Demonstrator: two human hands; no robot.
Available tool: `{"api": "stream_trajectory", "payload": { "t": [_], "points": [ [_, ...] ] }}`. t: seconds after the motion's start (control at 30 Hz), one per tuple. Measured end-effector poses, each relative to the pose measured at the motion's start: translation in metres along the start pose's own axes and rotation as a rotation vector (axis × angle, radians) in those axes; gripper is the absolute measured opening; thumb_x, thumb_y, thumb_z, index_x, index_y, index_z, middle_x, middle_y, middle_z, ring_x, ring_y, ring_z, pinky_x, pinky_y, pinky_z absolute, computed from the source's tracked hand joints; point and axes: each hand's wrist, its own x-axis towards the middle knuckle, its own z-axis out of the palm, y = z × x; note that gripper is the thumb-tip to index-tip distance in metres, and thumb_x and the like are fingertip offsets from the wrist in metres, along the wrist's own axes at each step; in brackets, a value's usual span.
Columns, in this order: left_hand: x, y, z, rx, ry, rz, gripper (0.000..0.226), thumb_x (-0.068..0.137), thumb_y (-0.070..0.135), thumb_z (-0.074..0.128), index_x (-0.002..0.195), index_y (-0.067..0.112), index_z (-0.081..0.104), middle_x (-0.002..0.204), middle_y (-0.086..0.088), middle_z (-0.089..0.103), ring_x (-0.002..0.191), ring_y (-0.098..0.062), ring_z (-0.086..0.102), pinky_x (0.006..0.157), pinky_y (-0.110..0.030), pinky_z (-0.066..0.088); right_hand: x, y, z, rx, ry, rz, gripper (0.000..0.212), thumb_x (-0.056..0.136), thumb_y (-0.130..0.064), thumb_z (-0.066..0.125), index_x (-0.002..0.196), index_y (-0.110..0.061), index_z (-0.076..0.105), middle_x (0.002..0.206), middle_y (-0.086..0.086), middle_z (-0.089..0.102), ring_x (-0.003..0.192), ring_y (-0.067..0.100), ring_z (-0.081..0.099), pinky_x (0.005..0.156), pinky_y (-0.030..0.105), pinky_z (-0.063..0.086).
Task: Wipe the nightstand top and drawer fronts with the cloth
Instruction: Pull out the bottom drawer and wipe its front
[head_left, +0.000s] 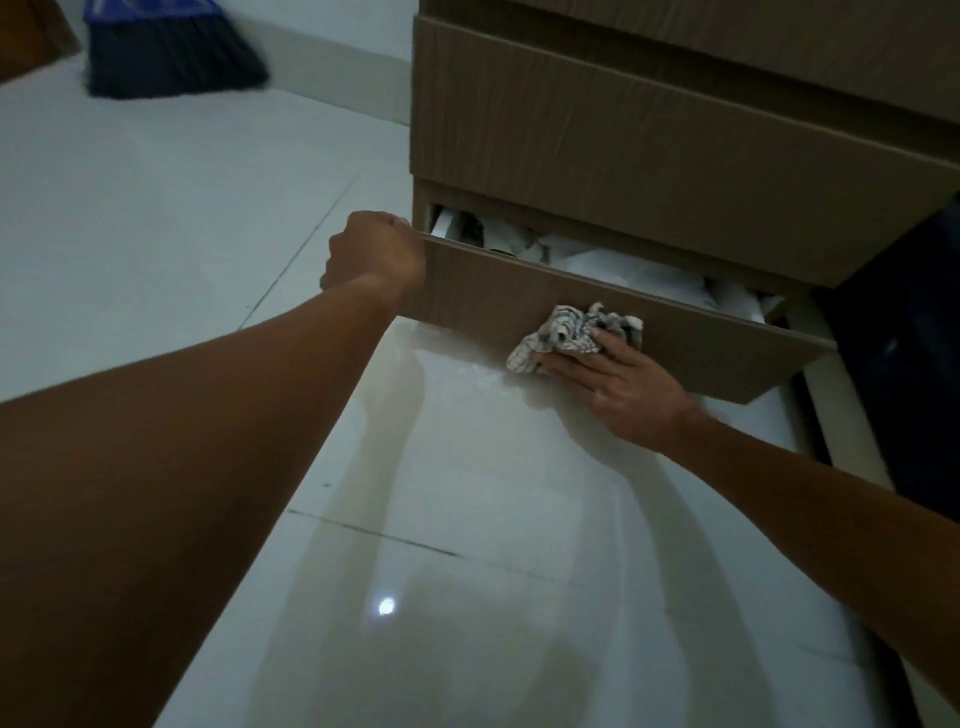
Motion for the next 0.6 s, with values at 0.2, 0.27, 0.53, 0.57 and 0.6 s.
{"api": "stream_trajectory", "payload": {
  "t": [0.2,0.27,0.53,0.57,0.6],
  "points": [
    [-0.005,-0.061,-0.027,0.566,0.173,0.286,0.029,0.102,0.031,0.047,0.114,0.025,0.073,0.116,-0.011,0.071,0.124,-0.029,0.056,0.116,-0.05,0.022,0.015,-0.026,0.009,0.169,0.152,0.179,0.065,0.094,-0.002,0.04,0.156,-0.019,0.039,0.164,0.005,0.032,0.152,0.026,0.03,0.123,0.052,0.022],
    [-0.014,-0.072,-0.024,0.634,0.069,0.499,0.03,0.101,0.034,0.045,0.102,0.025,0.073,0.097,-0.01,0.072,0.102,-0.028,0.063,0.11,-0.048,0.031,0.022,-0.037,0.008,0.242,0.143,0.298,0.069,0.094,-0.005,0.053,0.158,-0.024,0.035,0.167,0.001,0.027,0.155,0.024,0.022,0.122,0.054,0.022],
    [-0.053,-0.045,-0.001,0.747,-0.155,0.762,0.022,0.101,0.024,0.049,0.099,0.017,0.07,0.085,-0.01,0.07,0.073,-0.028,0.059,0.069,-0.034,0.031,0.047,-0.074,-0.02,0.848,0.332,1.099,0.064,0.099,-0.006,0.047,0.159,-0.026,0.032,0.17,0.008,0.009,0.158,0.028,0.005,0.125,0.05,0.022],
    [-0.056,-0.041,0.002,0.762,-0.154,0.752,0.022,0.101,0.022,0.049,0.098,0.017,0.071,0.083,-0.011,0.069,0.073,-0.03,0.06,0.066,-0.032,0.03,0.048,-0.076,-0.026,0.948,0.401,1.206,0.065,0.098,-0.002,0.046,0.158,-0.023,0.034,0.171,0.008,0.008,0.158,0.026,0.004,0.127,0.046,0.018],
    [-0.059,-0.038,0.006,0.759,-0.151,0.723,0.022,0.099,0.019,0.05,0.096,0.017,0.072,0.08,-0.011,0.067,0.074,-0.031,0.063,0.063,-0.033,0.032,0.05,-0.076,-0.033,1.03,0.474,1.3,0.064,0.097,0.001,0.045,0.157,-0.021,0.036,0.171,0.008,0.008,0.158,0.024,0.005,0.128,0.042,0.015]
  ]
}}
